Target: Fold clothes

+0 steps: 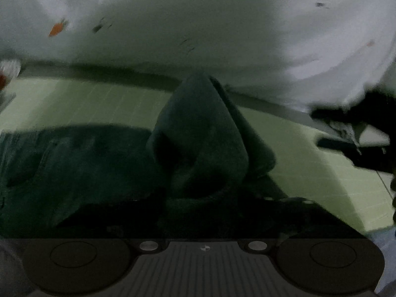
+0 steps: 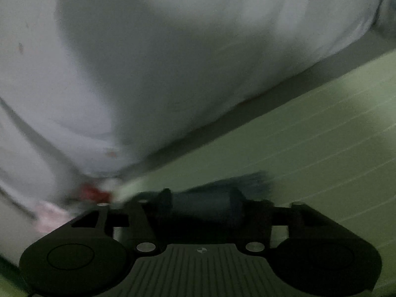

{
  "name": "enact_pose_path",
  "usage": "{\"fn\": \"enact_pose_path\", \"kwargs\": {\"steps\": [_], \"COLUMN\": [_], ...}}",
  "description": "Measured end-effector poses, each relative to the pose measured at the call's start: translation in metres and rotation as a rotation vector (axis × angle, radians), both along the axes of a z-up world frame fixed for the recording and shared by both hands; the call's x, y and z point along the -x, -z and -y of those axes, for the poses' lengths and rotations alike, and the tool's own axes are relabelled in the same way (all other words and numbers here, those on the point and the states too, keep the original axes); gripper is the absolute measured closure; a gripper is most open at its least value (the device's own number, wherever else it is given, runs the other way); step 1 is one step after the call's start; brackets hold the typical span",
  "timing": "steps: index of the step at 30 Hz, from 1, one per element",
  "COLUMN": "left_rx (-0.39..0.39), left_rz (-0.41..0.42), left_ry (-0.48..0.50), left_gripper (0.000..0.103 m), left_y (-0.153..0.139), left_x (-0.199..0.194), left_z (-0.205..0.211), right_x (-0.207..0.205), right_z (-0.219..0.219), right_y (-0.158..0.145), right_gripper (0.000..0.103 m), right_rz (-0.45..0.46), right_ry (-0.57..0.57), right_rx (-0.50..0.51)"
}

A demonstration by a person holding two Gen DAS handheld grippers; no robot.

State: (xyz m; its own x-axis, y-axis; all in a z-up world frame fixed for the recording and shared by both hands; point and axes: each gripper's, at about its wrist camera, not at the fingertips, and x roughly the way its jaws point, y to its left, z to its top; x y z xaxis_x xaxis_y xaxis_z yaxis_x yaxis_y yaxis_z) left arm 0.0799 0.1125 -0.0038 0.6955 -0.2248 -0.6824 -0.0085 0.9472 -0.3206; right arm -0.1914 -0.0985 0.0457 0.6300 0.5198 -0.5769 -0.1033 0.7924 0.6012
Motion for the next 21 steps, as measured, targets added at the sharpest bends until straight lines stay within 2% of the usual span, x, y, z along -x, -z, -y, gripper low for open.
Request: {"fn": "enact_pose_path", "kwargs": {"steps": [2, 6, 8, 11, 12, 13, 15, 16, 17, 18, 21], "left_rx": [0.031, 0.024, 0.006, 0.007, 0.010, 0.008, 0.007, 0.016, 0.033, 0.051, 0.047], "left_rz": [-0.013, -0.017, -0.015, -0.016, -0.018, -0.018, -0.012, -0.002, 0.001, 0.004, 0.009], "left_ry": [-0.031, -0.046, -0.052, -0.062, -0.067, -0.081, -0.096, -0.098, -0.096, -0.089, -0.093], "left_gripper": [0.049, 0.049, 0.046, 0.044, 0.039, 0.030, 0.019, 0.018, 0.017, 0.013, 0.012], "left_y": [0.001, 0.000, -0.001, -0.003, -0.004, -0.006, -0.009, -0.012, -0.014, -0.015, -0.015], "left_x": [-0.001, 0.002, 0.008, 0.010, 0.009, 0.008, 0.005, 0.004, 0.003, 0.002, 0.001], "left_z": [-0.010, -0.017, -0.016, -0.017, -0.018, -0.019, -0.019, -0.020, -0.021, -0.022, -0.021], "right_x": [0.014, 0.021, 0.013, 0.016, 0.010, 0.021, 0.025, 0.032, 0.050, 0.062, 0.092], "right_z": [-0.001, -0.020, -0.035, -0.052, -0.052, -0.047, -0.033, -0.017, 0.008, 0.035, 0.105], "right_y": [0.015, 0.025, 0.028, 0.028, 0.026, 0.010, -0.019, -0.042, -0.079, -0.105, -0.153], "right_gripper": [0.024, 0.017, 0.020, 0.085, 0.085, 0.086, 0.087, 0.087, 0.087, 0.087, 0.088], "right_rz": [-0.050, -0.124, -0.130, -0.119, -0.111, -0.049, 0.050, 0.109, 0.192, 0.256, 0.357], "right_ry": [-0.015, -0.058, -0.081, -0.098, -0.098, -0.069, -0.015, 0.040, 0.126, 0.207, 0.459], "right_rx": [-0.008, -0.050, -0.036, -0.048, -0.056, -0.057, -0.050, -0.034, -0.008, 0.027, 0.222]}}
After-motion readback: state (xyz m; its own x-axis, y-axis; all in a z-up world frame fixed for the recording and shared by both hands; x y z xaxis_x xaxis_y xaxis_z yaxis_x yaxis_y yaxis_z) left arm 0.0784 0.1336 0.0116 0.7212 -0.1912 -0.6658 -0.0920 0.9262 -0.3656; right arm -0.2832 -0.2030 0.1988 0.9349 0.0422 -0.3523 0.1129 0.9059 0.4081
